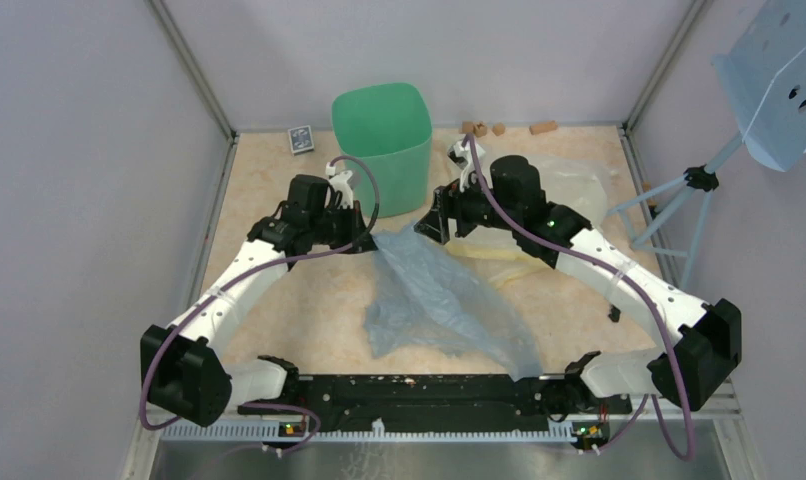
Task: Put the trash bags into the trash bin
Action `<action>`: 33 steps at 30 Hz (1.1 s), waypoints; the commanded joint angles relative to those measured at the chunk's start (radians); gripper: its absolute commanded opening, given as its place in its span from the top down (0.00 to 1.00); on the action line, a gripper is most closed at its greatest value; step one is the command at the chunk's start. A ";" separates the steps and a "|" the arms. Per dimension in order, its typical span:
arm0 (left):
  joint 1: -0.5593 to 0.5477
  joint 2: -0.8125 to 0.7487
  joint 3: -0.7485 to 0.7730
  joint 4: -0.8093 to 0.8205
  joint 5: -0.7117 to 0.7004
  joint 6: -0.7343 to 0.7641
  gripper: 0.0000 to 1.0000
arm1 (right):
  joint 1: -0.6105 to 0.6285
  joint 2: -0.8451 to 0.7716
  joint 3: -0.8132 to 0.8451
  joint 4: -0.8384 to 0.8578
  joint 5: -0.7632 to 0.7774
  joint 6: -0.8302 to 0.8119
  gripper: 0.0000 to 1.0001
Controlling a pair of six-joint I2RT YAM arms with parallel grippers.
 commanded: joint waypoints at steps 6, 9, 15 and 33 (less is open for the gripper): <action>-0.029 -0.006 0.062 0.051 0.024 0.000 1.00 | -0.006 0.036 -0.029 0.068 -0.168 0.057 0.28; -0.034 0.000 0.070 0.061 0.043 -0.001 1.00 | -0.006 0.057 -0.027 0.084 -0.184 0.067 0.38; -0.038 -0.002 0.102 0.032 0.025 0.030 0.62 | -0.035 0.027 -0.056 0.118 -0.028 0.159 1.00; -0.053 -0.193 -0.295 0.221 -0.074 -0.144 0.19 | -0.295 -0.142 -0.257 0.212 -0.013 0.250 1.00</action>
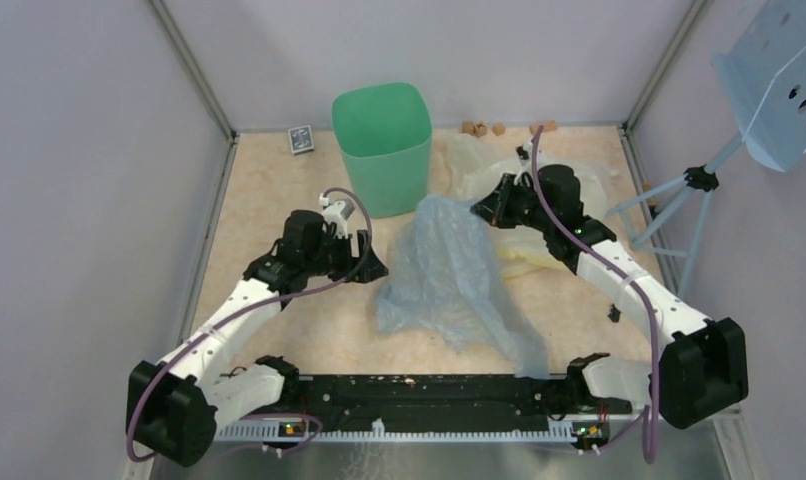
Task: Put the trash bags into the trash bin
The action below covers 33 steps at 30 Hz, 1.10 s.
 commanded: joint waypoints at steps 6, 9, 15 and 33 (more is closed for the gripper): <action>-0.124 0.103 -0.031 -0.009 -0.192 -0.177 0.18 | 0.001 -0.079 -0.016 0.035 -0.003 -0.026 1.00; -0.194 0.125 -0.068 -0.021 -0.212 -0.239 0.19 | 0.002 -0.083 -0.020 0.041 -0.005 -0.024 1.00; -0.263 0.118 -0.168 -0.018 -0.236 -0.317 0.41 | 0.000 -0.099 -0.054 0.032 0.108 -0.010 1.00; -0.262 -0.039 -0.202 -0.070 -0.295 -0.350 1.00 | -0.125 0.170 -0.152 0.100 0.308 0.151 1.00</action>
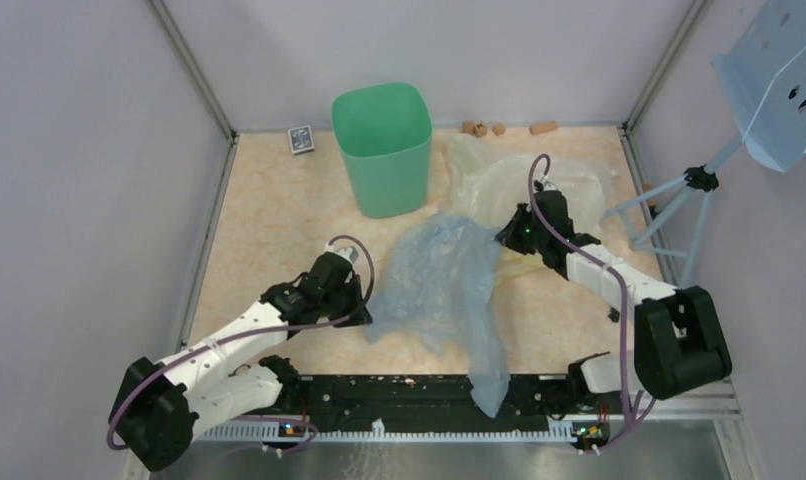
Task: Put the trash bags into the trash bin
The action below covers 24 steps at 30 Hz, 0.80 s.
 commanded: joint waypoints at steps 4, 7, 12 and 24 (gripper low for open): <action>-0.002 0.107 -0.022 0.301 0.120 -0.028 1.00 | -0.106 0.261 0.180 0.116 0.117 0.009 1.00; -0.003 0.196 0.017 0.379 0.106 -0.018 1.00 | -0.142 0.386 0.306 0.132 0.138 0.022 1.00; -0.001 0.376 0.157 0.456 0.053 0.036 1.00 | -0.227 0.613 0.545 0.114 0.131 0.047 1.00; -0.001 0.769 0.518 0.541 0.145 0.113 1.00 | -0.377 0.696 0.786 0.043 0.167 -0.020 1.00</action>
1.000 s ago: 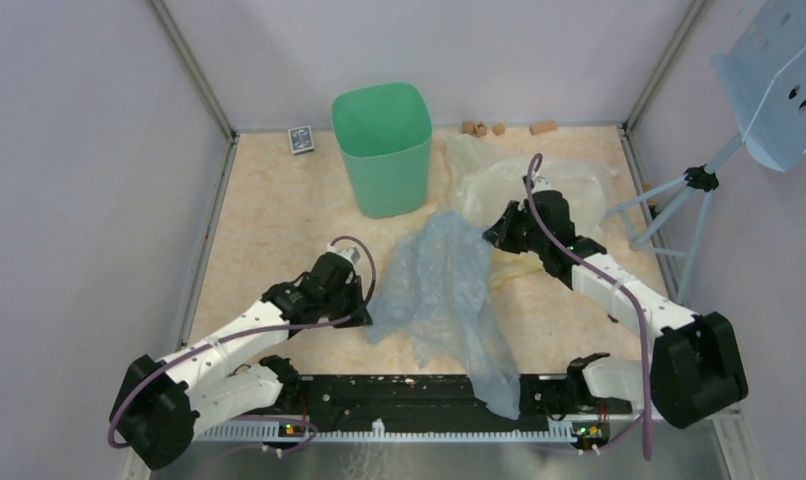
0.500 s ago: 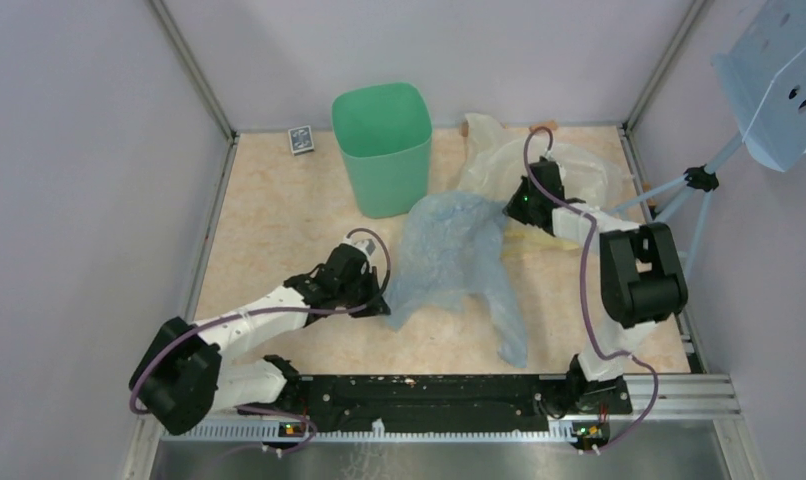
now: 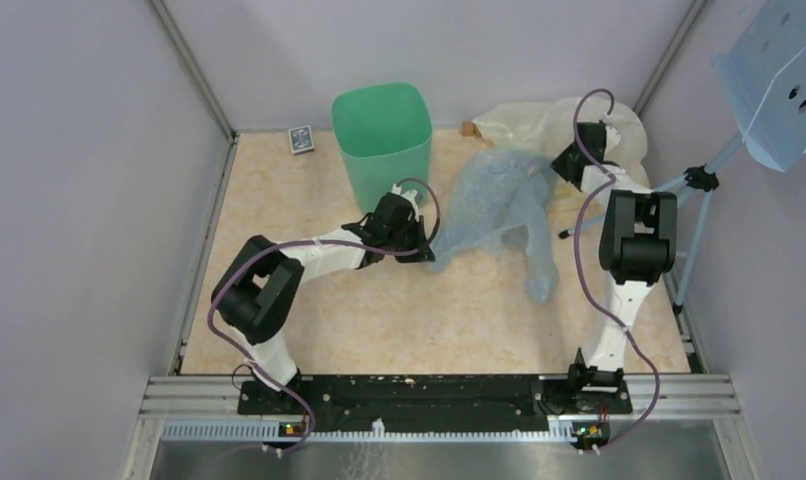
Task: Put the trash bags into the trash bin
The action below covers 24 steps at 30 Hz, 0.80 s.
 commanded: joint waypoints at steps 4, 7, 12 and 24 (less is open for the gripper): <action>0.002 -0.126 -0.018 -0.044 -0.083 0.030 1.00 | -0.004 -0.228 -0.129 0.087 -0.064 -0.025 1.00; 0.017 -0.264 -0.114 -0.127 -0.151 0.013 1.00 | -0.008 -0.365 -0.272 0.122 -0.020 0.012 1.00; 0.175 -0.546 -0.382 -0.175 -0.040 0.000 1.00 | -0.051 -0.550 -0.463 0.137 -0.027 0.059 1.00; 0.288 -0.870 -0.445 -0.328 0.051 0.009 1.00 | -0.041 -0.957 -0.797 0.128 -0.281 -0.037 0.41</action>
